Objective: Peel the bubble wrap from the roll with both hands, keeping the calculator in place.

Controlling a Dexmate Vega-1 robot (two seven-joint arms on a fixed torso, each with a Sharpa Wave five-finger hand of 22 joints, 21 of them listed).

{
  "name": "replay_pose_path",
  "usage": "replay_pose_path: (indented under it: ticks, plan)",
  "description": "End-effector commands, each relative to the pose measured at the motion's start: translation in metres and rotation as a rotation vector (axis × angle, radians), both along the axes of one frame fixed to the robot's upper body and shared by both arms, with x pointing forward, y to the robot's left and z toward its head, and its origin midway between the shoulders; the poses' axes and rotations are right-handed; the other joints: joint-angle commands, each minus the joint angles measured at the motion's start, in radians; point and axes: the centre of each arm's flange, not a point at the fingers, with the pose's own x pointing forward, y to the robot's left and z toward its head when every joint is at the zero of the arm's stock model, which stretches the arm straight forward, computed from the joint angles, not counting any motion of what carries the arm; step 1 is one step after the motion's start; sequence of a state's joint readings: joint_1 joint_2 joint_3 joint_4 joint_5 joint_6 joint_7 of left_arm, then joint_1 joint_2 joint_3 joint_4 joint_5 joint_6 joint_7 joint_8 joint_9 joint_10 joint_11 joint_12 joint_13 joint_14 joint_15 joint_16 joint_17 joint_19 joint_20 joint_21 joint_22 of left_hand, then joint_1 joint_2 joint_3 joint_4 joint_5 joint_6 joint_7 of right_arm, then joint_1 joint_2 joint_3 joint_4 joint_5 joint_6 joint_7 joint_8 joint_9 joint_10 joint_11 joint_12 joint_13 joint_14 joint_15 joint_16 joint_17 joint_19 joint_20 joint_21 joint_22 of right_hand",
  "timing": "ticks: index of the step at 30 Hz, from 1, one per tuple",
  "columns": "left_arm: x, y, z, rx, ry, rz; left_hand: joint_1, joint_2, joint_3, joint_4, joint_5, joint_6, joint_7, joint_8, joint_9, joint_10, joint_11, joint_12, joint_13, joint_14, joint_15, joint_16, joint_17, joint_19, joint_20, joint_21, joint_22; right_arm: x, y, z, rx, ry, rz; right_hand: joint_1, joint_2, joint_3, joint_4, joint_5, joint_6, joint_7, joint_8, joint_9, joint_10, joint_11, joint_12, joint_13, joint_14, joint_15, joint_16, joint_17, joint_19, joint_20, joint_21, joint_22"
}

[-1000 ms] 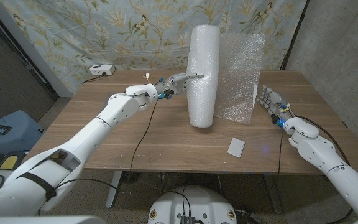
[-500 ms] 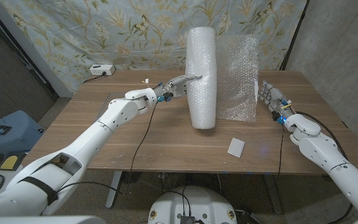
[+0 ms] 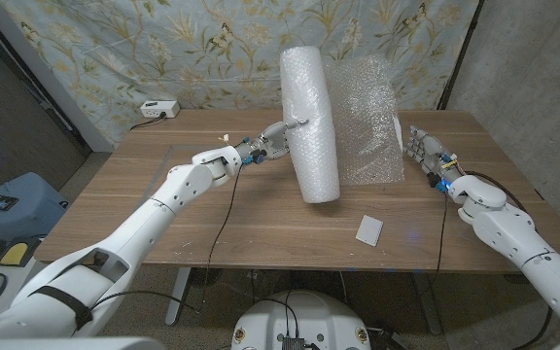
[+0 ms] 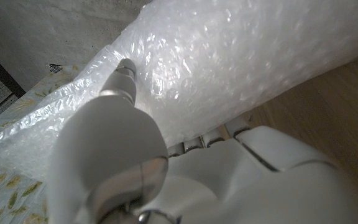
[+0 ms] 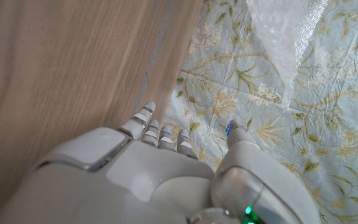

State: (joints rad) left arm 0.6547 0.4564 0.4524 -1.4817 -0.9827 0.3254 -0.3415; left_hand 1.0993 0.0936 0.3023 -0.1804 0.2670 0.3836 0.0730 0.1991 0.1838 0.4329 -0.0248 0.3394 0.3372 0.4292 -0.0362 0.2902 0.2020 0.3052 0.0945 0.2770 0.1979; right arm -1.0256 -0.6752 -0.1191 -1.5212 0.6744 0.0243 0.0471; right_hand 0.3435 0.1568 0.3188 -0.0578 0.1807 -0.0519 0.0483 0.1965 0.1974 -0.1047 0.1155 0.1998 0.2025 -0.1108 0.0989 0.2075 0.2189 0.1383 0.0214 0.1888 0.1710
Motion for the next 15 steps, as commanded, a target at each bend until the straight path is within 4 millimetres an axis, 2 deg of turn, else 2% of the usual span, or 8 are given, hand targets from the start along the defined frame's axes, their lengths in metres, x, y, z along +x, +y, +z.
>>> replay_pose_path:
  ticks: [1,9,11,15]
  plan:
    - [0.004,0.006,-0.006,-0.067,0.047,-0.045,-0.005,-0.004,0.029,0.021,0.010,0.014,0.001,0.007,0.005,0.017,-0.008,0.008,0.003,0.013,-0.001,-0.002,0.004,0.001,-0.002,0.000,0.004,-0.004,-0.001,0.007,-0.037,0.006,-0.001,-0.007,-0.002,0.005,-0.003,-0.002,-0.001,0.000,0.004,0.002,-0.001,0.006,0.006,0.004,-0.006,0.002,-0.002,0.001,-0.005,0.000,0.000,0.002]
    - [0.009,0.003,-0.008,-0.086,0.083,-0.087,-0.006,-0.004,0.029,0.022,0.012,0.014,0.002,0.007,0.005,0.013,-0.011,0.005,0.005,0.012,-0.003,-0.003,0.006,0.001,-0.002,0.001,0.004,-0.005,0.001,0.012,-0.040,-0.015,-0.002,-0.009,-0.005,0.003,-0.004,-0.002,-0.001,0.001,0.004,0.002,0.000,0.008,0.006,0.004,-0.007,0.006,-0.002,0.000,-0.005,0.002,0.001,0.002]
    - [0.011,0.002,-0.010,-0.098,0.101,-0.100,-0.007,-0.005,0.028,0.022,0.013,0.014,0.001,0.007,0.005,0.016,-0.009,0.006,0.005,0.013,-0.002,-0.002,0.007,0.001,-0.003,0.001,0.004,-0.006,0.000,0.015,-0.049,-0.020,-0.003,-0.013,-0.014,-0.001,-0.006,-0.004,0.003,0.009,0.005,0.001,0.013,0.023,0.012,0.004,-0.003,0.009,0.000,-0.001,-0.003,0.006,0.002,0.002]
    - [0.014,0.000,-0.014,-0.115,0.127,-0.122,-0.007,-0.006,0.028,0.022,0.014,0.015,0.003,0.007,0.005,0.016,-0.008,0.005,0.006,0.014,-0.002,-0.001,0.008,0.000,-0.003,0.001,0.004,-0.009,-0.002,0.022,-0.067,-0.036,-0.004,-0.017,-0.025,-0.006,-0.009,-0.006,0.008,0.017,0.007,0.001,0.021,0.032,0.014,0.004,0.001,0.018,0.001,-0.001,0.001,0.014,0.004,0.002]
